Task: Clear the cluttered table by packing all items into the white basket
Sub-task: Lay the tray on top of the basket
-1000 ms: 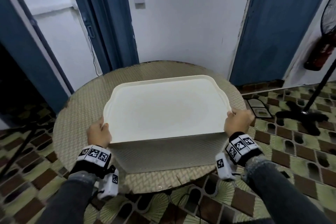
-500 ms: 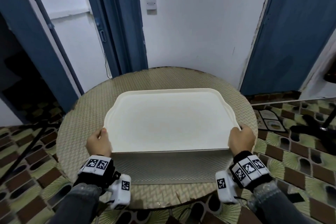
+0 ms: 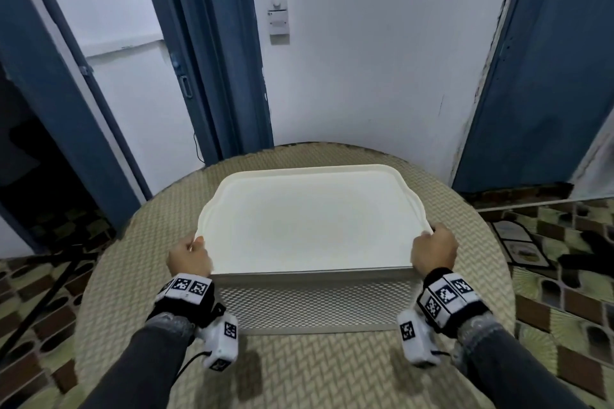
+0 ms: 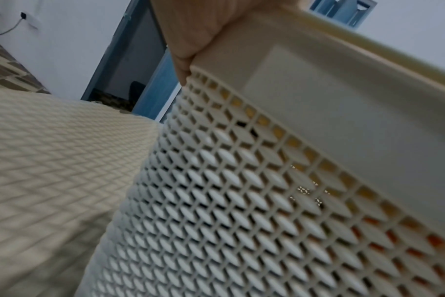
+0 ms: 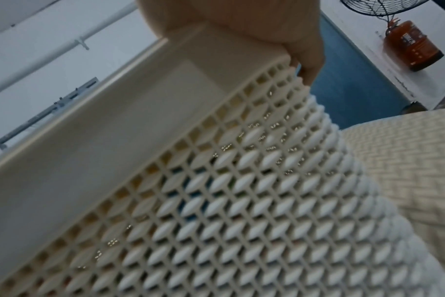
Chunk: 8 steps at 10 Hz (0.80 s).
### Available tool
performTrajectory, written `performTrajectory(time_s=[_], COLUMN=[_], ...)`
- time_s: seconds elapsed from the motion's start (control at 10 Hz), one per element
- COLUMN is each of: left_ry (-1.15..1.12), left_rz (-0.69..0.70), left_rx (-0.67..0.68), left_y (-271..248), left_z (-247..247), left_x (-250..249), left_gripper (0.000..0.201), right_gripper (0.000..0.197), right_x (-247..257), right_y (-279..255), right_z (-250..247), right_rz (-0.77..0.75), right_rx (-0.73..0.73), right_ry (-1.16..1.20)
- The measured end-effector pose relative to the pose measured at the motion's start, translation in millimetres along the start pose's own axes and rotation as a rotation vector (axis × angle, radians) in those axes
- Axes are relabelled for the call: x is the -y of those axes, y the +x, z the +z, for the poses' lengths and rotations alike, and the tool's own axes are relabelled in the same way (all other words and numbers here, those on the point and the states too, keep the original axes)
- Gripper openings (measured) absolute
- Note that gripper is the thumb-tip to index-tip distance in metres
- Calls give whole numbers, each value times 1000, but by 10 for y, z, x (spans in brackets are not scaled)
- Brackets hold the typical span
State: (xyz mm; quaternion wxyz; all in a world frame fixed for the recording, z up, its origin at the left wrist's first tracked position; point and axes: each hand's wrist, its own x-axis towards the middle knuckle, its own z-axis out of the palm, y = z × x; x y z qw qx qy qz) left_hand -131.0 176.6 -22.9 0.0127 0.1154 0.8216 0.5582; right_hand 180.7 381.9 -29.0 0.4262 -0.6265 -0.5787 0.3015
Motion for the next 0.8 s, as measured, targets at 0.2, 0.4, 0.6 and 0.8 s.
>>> performTrajectory(time_s=[0.2, 0.4, 0.6, 0.8], left_ry=[-27, -43, -14, -204], left_rz=[-33, -14, -20, -115], left_rx=[17, 68, 220, 359], left_y=[551, 973, 1157, 723], left_z=[499, 792, 815, 448], left_x=[-137, -186, -127, 205], left_gripper=[27, 26, 35, 55], right_gripper=[34, 36, 34, 31], right_x=[258, 439, 412, 189], right_y=[480, 708, 751, 516], right_z=[427, 709, 767, 312], right_rz=[41, 65, 46, -1], right_rx=[33, 8, 69, 400], right_ry=[-19, -19, 36, 15])
